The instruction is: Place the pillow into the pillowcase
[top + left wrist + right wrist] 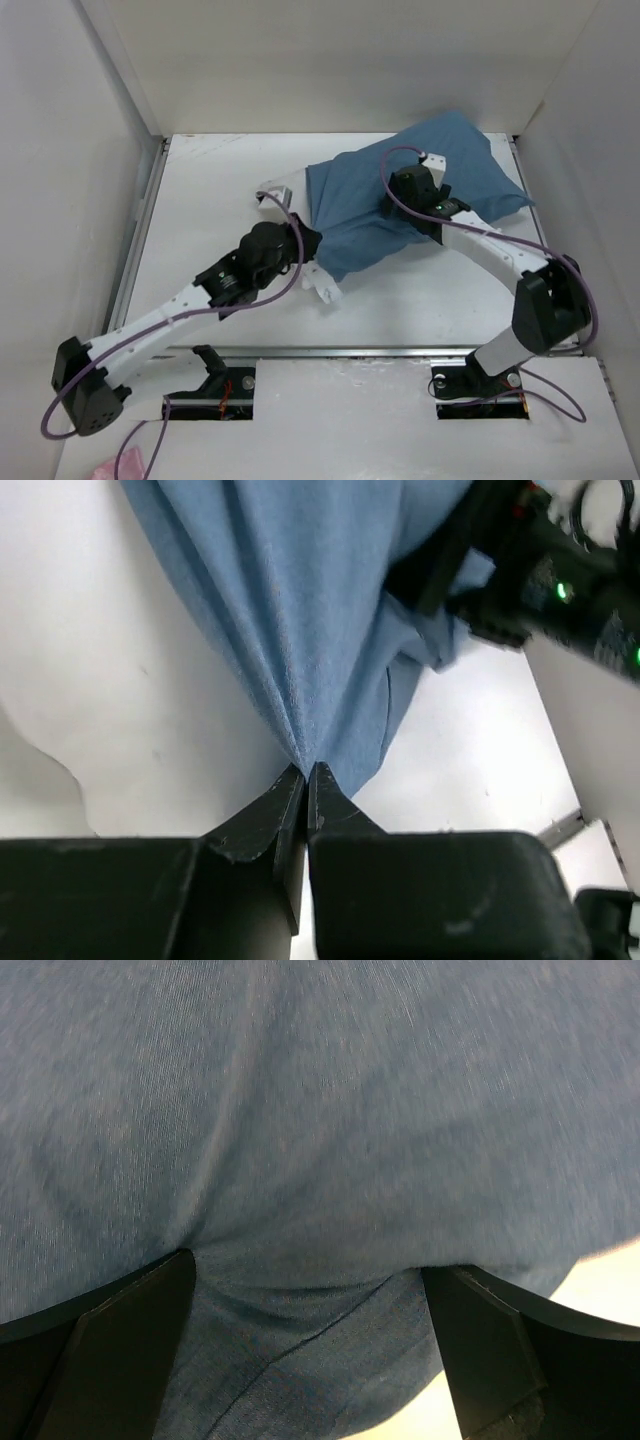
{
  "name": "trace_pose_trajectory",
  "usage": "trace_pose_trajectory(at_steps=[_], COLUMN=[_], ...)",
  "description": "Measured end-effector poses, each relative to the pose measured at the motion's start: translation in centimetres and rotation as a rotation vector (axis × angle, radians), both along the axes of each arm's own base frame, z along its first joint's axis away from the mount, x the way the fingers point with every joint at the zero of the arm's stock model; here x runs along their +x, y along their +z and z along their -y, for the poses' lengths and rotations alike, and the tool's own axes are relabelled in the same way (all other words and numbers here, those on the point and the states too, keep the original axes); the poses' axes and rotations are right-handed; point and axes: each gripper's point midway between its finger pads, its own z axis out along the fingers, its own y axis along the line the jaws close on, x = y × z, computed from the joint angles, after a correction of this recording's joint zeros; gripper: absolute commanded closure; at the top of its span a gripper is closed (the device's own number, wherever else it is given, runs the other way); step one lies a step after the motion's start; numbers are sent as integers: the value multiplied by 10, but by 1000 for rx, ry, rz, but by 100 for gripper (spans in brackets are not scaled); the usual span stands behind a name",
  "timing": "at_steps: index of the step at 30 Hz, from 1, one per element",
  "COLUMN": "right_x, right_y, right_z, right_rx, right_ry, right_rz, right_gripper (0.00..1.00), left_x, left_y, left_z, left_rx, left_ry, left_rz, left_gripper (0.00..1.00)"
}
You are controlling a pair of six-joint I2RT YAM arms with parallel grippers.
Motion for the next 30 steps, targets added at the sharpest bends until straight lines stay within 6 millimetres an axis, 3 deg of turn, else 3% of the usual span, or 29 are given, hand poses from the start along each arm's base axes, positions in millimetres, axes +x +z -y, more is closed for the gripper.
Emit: trace_pose_trajectory(at_steps=[2,5,8,11,12,14,17,19,21,24,26,28,30], right_x=[8,25,43,56,59,66,74,72,67,48,27,1,-28], right_y=[-7,-6,-3,3,6,13,25,36,56,98,125,148,159], right_z=[-18,-38,-47,-46,-42,-30,-4,14,29,37,29,11,-24], right_rx=[24,49,54,36,26,9,-16,-34,-42,-14,27,69,113], right_ry=[34,72,83,79,70,41,-14,-39,-51,-20,44,138,270], right_rz=[-21,-11,9,34,41,62,98,116,144,218,273,328,356], right_gripper=[0,0,0,0,0,0,0,0,0,0,0,0,0], left_x=[-14,-31,-54,-77,-84,-95,-111,-112,-108,-91,-76,-58,-38], left_y=[-6,-43,-67,-65,-65,-66,-57,-40,-17,12,24,33,32], left_z=[-9,-15,0,25,33,50,79,95,98,73,34,-12,-60], left_rx=[-35,-27,-18,-36,-32,9,76,100,105,100,84,34,1], left_ry=[-10,-27,-120,-256,-303,-387,-514,-556,-539,-381,-189,33,251], left_rz=[-10,-88,-158,-168,-172,-199,-212,-188,-138,-89,-97,-122,-129], left_gripper=[100,100,100,100,94,68,0,0,0,0,0,0,0])
